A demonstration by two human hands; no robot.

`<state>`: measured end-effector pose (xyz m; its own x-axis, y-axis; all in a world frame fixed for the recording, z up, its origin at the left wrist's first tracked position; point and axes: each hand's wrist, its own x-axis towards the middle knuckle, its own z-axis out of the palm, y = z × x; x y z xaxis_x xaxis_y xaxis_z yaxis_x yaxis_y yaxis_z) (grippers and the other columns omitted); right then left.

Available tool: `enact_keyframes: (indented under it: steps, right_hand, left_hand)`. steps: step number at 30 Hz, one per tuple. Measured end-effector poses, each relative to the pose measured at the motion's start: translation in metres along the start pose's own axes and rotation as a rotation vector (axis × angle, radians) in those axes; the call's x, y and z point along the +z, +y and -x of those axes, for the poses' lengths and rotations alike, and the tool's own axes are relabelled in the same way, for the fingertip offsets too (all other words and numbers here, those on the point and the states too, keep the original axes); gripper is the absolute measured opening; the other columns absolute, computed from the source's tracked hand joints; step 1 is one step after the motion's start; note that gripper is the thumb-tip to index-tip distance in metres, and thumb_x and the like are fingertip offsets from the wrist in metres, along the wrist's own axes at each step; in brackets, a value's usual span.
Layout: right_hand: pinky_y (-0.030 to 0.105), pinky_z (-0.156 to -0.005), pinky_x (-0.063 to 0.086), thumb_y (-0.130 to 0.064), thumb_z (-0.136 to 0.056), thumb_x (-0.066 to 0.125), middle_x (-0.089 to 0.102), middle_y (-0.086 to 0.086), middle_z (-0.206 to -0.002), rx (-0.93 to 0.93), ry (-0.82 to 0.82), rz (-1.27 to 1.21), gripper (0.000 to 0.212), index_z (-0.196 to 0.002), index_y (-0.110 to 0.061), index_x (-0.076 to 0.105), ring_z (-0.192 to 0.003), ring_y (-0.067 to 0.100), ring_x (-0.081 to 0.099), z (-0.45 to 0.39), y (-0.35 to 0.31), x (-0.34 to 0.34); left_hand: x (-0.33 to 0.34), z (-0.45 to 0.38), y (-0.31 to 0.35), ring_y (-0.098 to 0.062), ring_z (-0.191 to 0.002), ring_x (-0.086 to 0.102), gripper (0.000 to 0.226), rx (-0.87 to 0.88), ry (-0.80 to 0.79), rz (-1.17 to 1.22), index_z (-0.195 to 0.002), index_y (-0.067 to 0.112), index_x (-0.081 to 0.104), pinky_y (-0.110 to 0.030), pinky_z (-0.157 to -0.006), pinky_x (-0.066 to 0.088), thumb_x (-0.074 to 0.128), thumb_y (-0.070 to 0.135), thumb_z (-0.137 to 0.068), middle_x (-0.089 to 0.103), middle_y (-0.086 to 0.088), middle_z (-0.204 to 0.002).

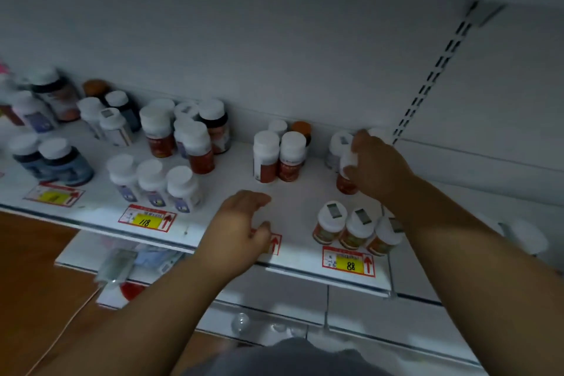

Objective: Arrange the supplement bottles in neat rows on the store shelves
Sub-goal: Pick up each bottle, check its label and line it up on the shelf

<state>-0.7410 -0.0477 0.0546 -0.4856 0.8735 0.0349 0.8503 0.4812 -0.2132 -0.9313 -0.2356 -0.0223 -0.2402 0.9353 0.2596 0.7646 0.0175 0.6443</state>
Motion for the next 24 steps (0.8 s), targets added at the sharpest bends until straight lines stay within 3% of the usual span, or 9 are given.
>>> enact_keyframes:
  steps: [4, 9, 12, 14, 19, 24]
  right_hand:
    - [0.033, -0.075, 0.043, -0.032, -0.084, 0.067, 0.058, 0.014, -0.112, -0.09, 0.15, -0.096, 0.047, -0.122, -0.015, 0.045, -0.099, 0.032, 0.057, 0.008, -0.023, -0.007]
    - [0.028, -0.069, 0.037, -0.052, -0.085, 0.058, 0.06, -0.001, -0.109, -0.227, 0.166, -0.236, 0.045, -0.119, -0.024, 0.049, -0.09, 0.015, 0.054, 0.027, -0.071, -0.009]
    - [0.024, -0.062, 0.035, -0.055, -0.085, 0.057, 0.059, -0.005, -0.108, -0.21, 0.103, -0.255, 0.045, -0.12, -0.027, 0.05, -0.085, 0.009, 0.049, 0.031, -0.101, 0.0]
    - [0.027, -0.067, 0.035, -0.053, -0.086, 0.058, 0.058, -0.003, -0.112, -0.2, 0.067, -0.24, 0.047, -0.124, -0.026, 0.049, -0.088, 0.011, 0.048, 0.032, -0.12, 0.012]
    - [0.032, -0.07, 0.037, -0.047, -0.087, 0.06, 0.051, 0.0, -0.112, -0.172, -0.019, -0.256, 0.044, -0.121, -0.024, 0.046, -0.093, 0.019, 0.05, 0.036, -0.159, 0.044]
    - [0.037, -0.089, 0.044, -0.039, -0.089, 0.062, 0.046, 0.003, -0.13, -0.142, -0.065, -0.308, 0.055, -0.138, -0.026, 0.04, -0.112, 0.023, 0.049, 0.046, -0.166, 0.062]
  left_hand:
    - [-0.01, 0.006, -0.011, -0.011, -0.098, 0.054, 0.043, -0.052, 0.019, -0.036, -0.121, 0.013, 0.061, 0.0, -0.074, 0.035, 0.067, 0.016, -0.079, 0.056, 0.002, -0.111]
    - [-0.024, 0.009, -0.027, -0.021, -0.114, 0.052, 0.058, -0.057, -0.026, -0.091, -0.135, 0.014, 0.05, -0.026, -0.092, 0.041, 0.066, 0.032, -0.082, 0.053, -0.005, -0.128]
    - [-0.028, 0.011, -0.035, -0.024, -0.127, 0.044, 0.073, -0.055, -0.069, -0.092, -0.143, 0.014, 0.038, -0.034, -0.105, 0.037, 0.066, 0.041, -0.081, 0.046, -0.007, -0.14]
    - [-0.031, 0.012, -0.039, -0.024, -0.13, 0.04, 0.079, -0.037, -0.096, -0.07, -0.147, 0.013, 0.031, -0.036, -0.107, 0.035, 0.065, 0.042, -0.081, 0.043, -0.008, -0.144]
    - [-0.033, 0.007, -0.046, -0.023, -0.112, 0.051, 0.066, -0.016, -0.054, 0.116, -0.137, 0.009, 0.042, -0.037, -0.094, 0.045, 0.069, 0.022, -0.077, 0.054, -0.008, -0.123]
    - [-0.033, 0.008, -0.056, -0.025, -0.109, 0.051, 0.053, -0.052, -0.063, 0.17, -0.127, 0.013, 0.048, -0.039, -0.086, 0.047, 0.064, 0.012, -0.077, 0.055, -0.008, -0.119]
